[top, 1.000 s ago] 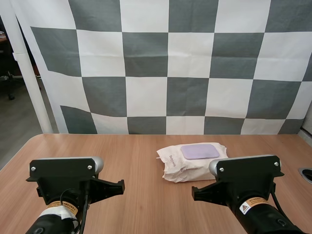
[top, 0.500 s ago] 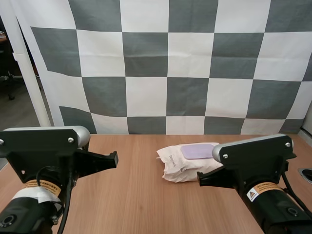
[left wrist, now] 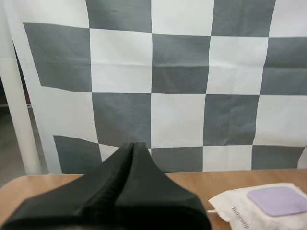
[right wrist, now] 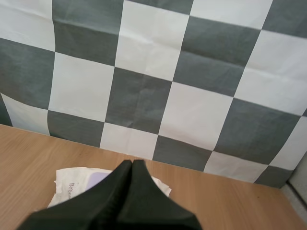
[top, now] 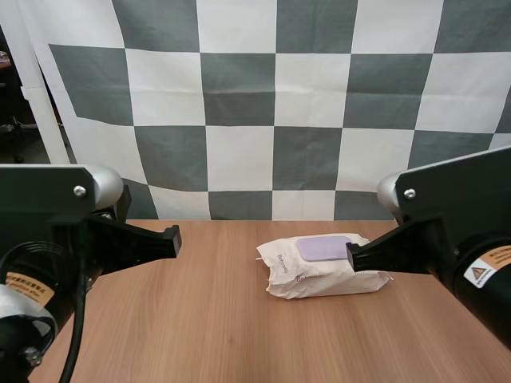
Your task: Open the wet wipes lid
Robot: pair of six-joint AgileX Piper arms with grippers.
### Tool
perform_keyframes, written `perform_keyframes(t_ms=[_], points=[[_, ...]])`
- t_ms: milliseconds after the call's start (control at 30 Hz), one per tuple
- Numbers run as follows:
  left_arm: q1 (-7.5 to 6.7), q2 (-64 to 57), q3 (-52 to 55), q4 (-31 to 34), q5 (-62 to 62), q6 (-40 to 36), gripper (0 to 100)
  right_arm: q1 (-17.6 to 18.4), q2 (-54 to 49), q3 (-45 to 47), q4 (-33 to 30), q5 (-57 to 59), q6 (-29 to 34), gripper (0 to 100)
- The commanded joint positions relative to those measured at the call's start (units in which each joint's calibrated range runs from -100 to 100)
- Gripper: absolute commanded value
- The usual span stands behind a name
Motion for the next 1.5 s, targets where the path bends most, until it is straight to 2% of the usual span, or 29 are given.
perform_keyframes(t_ms=[0,133,333,400,467,500,567,600,633,667,700,833,967,1300,1467], points=[[0.02,0.42,0.0,-2.71,0.95,18.09,0,0.05,1.31,-3.64,0.13,1.68,-6.8,0],[0.02,4.0,0.0,-3.24,-0.28,23.72,0,0.05,6.07,-6.75,0.13,4.87,-10.93,0],[0.02,12.25,0.0,-9.59,3.22,35.4,0,0.05,14.65,-10.78,0.13,14.67,-14.8,0],[0.02,16.29,0.0,-11.77,5.76,38.21,6,0.05,17.15,-11.79,0.13,15.5,-15.3,0],[0.02,20.39,0.0,-13.5,7.56,40.12,24,0.05,19.58,-12.8,0.26,16.82,-15.9,0],[0.02,22.48,0.0,-14.48,8.25,40.73,35,0.05,20.76,-13.55,0.26,18.05,-15.9,8],[0.02,26.08,0.0,-16.7,9.13,42.32,67,0.05,22.82,-15.16,0.26,20.08,-15.9,33],[0.02,28.06,0.0,-17.82,9.99,43.04,85,0.05,23.83,-15.84,0.26,20.49,-15.9,51],[0.02,29.55,0.0,-19.25,10.42,44.15,98,0.05,24.73,-16.3,0.14,20.69,-15.9,70],[0.02,31.42,0.0,-20.68,10.65,45.52,100,0.05,25.43,-16.68,-0.3,20.69,-15.9,89],[0.02,33.14,0.0,-22.2,10.65,47.0,100,0.05,26.29,-17.19,-1.01,20.69,-15.9,100],[0.02,38.49,0.0,-31.43,11.22,56.6,100,0.05,29.32,-17.44,-4.96,20.35,-16.41,100],[0.02,43.71,0.0,-41.14,13.86,65.76,100,0.05,30.77,-17.44,-5.33,19.98,-18.29,100],[0.02,59.26,0.0,-54.66,14.4,79.9,100,0.05,32.44,-17.44,-5.33,18.81,-18.82,100],[0.02,63.92,0.0,-59.11,14.35,85.35,100,0.05,34.78,-17.44,-5.33,16.69,-18.82,100]])
